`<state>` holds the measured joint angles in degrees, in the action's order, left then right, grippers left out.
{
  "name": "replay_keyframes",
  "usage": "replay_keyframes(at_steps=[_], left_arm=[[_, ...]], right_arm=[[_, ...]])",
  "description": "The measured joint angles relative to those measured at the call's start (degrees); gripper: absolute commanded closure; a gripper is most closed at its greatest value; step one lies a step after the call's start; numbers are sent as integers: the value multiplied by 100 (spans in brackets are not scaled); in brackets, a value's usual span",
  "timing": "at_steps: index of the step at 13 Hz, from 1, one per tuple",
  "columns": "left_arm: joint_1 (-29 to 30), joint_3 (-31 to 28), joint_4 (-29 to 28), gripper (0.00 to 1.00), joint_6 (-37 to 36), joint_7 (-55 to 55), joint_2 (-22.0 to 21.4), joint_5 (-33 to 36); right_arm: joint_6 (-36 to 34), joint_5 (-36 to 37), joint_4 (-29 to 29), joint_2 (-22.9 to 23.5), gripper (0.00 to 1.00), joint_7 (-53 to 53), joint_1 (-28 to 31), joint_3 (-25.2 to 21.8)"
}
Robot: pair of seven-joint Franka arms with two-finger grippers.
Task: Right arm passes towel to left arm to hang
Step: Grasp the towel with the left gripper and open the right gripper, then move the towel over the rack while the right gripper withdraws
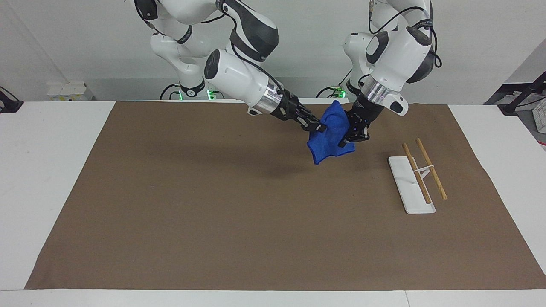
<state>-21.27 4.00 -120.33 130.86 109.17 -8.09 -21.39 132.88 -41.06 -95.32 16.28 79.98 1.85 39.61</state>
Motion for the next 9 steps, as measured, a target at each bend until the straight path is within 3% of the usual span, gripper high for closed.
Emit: replay_keyframes(at_steps=[3,5,9], left_arm=[[8,-33,0,98,3,-33,0,0],[184,-63,0,98,4,-532,0,2],[1041,-110,-155,98,4,-1920,2,2]], right_arm=[[-43,975,24,-49,1,-187,0,-4],[-287,1798,-22,-133,1,-888,-1,-75],[-1686,3481,-83,-404,1,-2810,2,-729]])
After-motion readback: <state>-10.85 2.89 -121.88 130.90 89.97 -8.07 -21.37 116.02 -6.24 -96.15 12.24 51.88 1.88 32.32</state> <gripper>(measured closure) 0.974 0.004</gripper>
